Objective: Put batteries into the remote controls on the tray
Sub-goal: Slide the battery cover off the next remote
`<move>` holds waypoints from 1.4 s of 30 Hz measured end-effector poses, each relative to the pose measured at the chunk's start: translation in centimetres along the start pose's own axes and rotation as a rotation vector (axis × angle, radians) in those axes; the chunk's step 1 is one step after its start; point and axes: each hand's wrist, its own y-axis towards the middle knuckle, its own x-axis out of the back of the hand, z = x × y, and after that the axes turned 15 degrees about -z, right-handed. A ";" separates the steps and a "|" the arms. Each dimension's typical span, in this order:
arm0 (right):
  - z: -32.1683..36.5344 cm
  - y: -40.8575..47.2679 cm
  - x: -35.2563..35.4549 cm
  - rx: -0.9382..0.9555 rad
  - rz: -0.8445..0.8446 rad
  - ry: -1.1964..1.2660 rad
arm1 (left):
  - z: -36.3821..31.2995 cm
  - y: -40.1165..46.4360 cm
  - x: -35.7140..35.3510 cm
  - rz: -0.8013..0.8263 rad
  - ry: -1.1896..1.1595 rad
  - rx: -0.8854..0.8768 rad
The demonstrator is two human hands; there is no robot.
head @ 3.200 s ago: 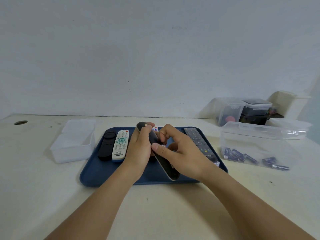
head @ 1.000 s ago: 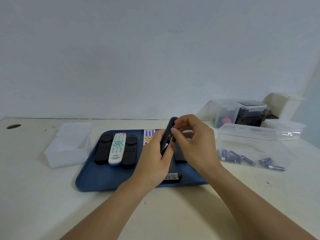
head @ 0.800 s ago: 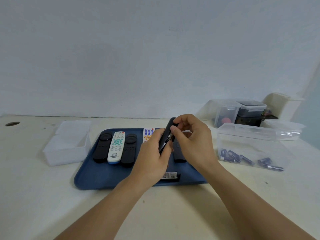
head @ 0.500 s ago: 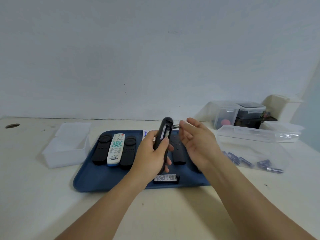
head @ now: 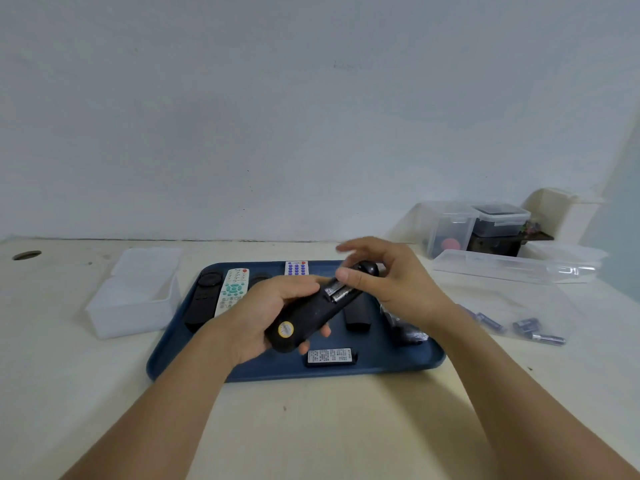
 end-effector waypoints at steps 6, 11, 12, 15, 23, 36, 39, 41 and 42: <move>0.3 -0.4 -1.5 -0.320 -0.157 0.112 | -0.3 1.0 0.8 -0.111 -0.467 0.001; 1.3 -2.4 -4.4 -0.442 0.052 0.041 | 1.3 1.6 -1.6 -0.284 -0.277 -0.172; 1.4 -2.6 -4.5 -0.363 0.062 -0.055 | 1.3 1.6 -1.9 -0.306 -0.297 -0.168; 1.9 -2.6 -4.0 0.047 -0.188 -0.246 | 0.9 1.8 -1.4 -0.337 -0.474 -0.086; 1.4 -3.4 -5.0 0.405 -0.098 -0.229 | 0.5 0.3 -2.7 -0.232 -0.528 0.113; 0.4 -2.7 -6.1 0.434 -0.093 -0.270 | 1.5 0.5 -3.4 -0.288 -0.543 0.032; 0.0 -2.6 -6.4 0.434 -0.094 -0.272 | 1.8 0.9 -3.4 -0.292 -0.546 0.036; -0.3 -2.5 -6.5 0.434 -0.114 -0.257 | 1.8 1.0 -3.4 -0.291 -0.559 0.037; -0.4 -2.4 -6.6 0.421 -0.132 -0.237 | 1.8 1.1 -3.3 -0.289 -0.564 0.042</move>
